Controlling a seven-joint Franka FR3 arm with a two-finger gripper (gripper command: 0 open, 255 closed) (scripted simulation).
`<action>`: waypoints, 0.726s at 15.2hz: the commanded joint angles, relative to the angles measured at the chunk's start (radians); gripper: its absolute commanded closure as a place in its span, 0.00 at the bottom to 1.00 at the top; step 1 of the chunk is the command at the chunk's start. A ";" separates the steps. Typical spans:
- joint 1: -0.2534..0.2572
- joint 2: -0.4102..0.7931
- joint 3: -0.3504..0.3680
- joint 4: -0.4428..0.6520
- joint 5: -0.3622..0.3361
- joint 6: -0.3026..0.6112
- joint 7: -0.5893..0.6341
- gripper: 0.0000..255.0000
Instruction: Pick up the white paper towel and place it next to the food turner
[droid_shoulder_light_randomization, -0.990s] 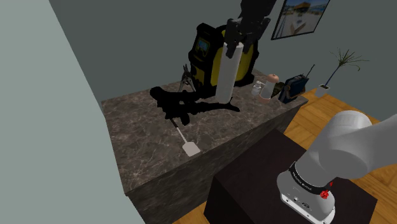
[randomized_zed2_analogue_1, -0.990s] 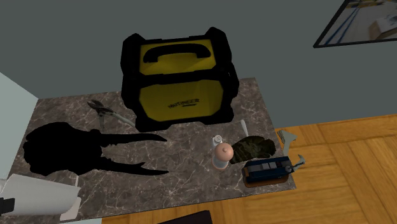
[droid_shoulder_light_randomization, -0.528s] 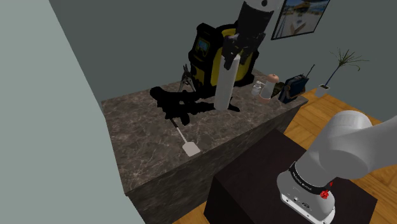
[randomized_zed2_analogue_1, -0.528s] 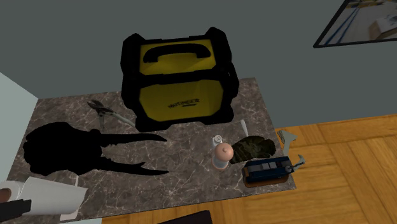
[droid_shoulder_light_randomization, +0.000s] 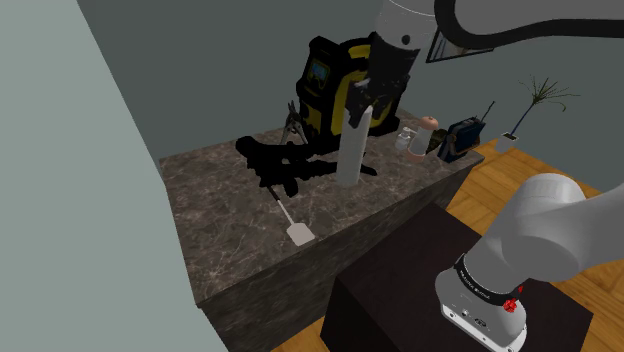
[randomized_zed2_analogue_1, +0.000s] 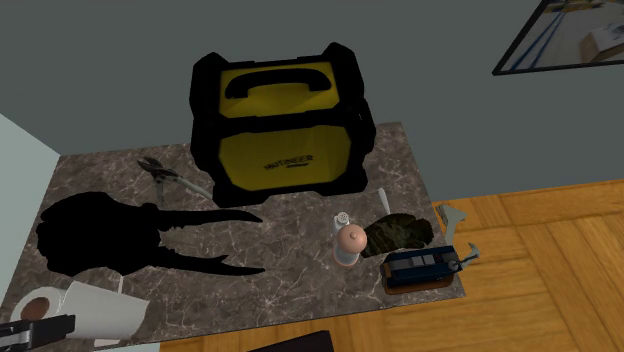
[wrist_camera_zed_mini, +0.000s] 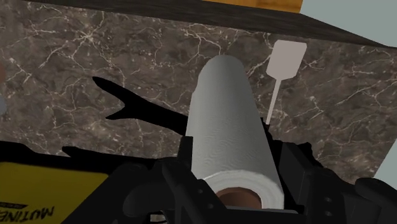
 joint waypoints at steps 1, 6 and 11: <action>0.002 -0.005 0.003 -0.031 0.002 0.027 0.002 1.00; 0.005 -0.010 0.009 -0.102 0.007 0.092 0.005 1.00; 0.009 -0.010 0.016 -0.168 0.012 0.159 0.008 1.00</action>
